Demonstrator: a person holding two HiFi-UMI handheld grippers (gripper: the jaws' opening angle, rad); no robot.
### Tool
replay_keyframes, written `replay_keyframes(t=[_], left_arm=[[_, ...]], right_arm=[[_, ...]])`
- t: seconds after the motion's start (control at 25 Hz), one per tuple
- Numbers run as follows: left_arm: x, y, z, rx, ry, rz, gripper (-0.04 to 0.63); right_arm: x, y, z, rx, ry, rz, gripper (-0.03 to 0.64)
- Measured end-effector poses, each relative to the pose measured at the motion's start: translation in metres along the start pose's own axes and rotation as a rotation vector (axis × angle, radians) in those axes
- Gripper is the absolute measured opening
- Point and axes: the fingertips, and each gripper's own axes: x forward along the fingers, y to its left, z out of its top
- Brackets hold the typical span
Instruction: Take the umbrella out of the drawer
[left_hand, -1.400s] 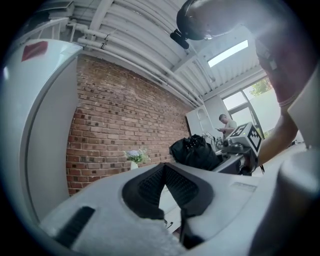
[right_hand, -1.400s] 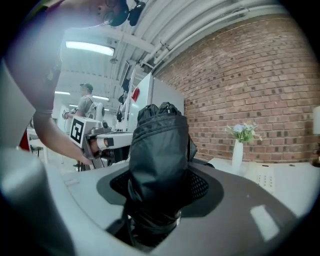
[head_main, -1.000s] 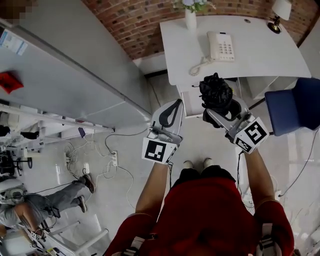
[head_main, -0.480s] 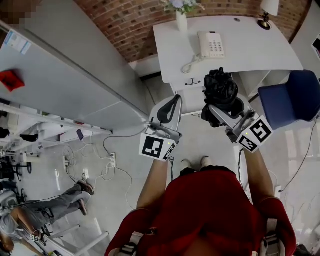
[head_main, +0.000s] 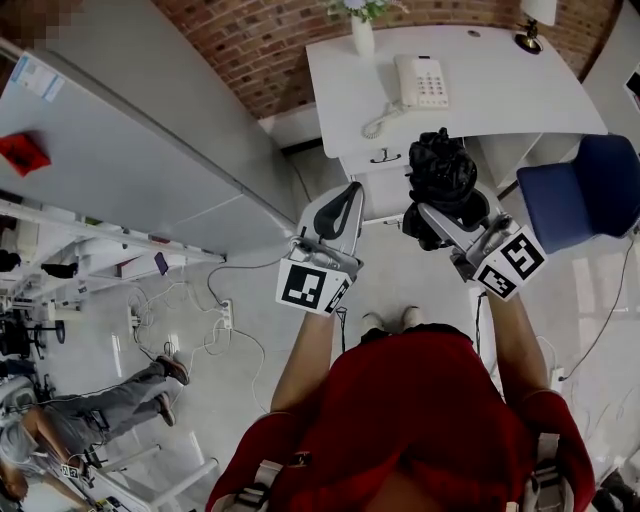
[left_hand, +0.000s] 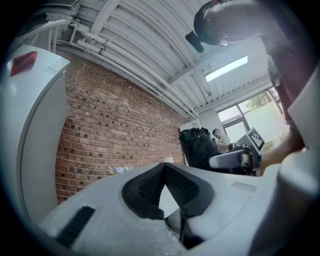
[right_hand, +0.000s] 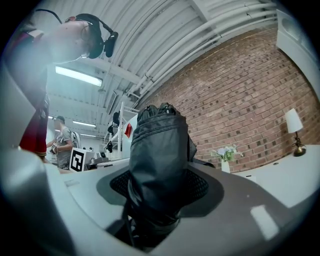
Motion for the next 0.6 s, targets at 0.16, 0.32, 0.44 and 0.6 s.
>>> replay_keyframes(t=[0.16, 0.32, 0.44, 0.6], left_arm=[[-0.005, 0.000, 0.003, 0.004, -0.007, -0.001, 0.005], [-0.008, 0.002, 0.001, 0.000, -0.008, 0.000, 0.005], [-0.012, 0.004, 0.000, -0.002, -0.010, 0.002, 0.005], [-0.017, 0.010, 0.002, -0.008, -0.011, 0.003, 0.005]], right_arm=[[0.000, 0.005, 0.002, -0.012, -0.002, -0.001, 0.259], [0.003, 0.007, 0.002, -0.020, 0.002, -0.002, 0.259], [0.004, 0.010, -0.001, -0.021, 0.007, -0.003, 0.259], [0.008, 0.016, -0.003, -0.019, 0.018, -0.009, 0.259]])
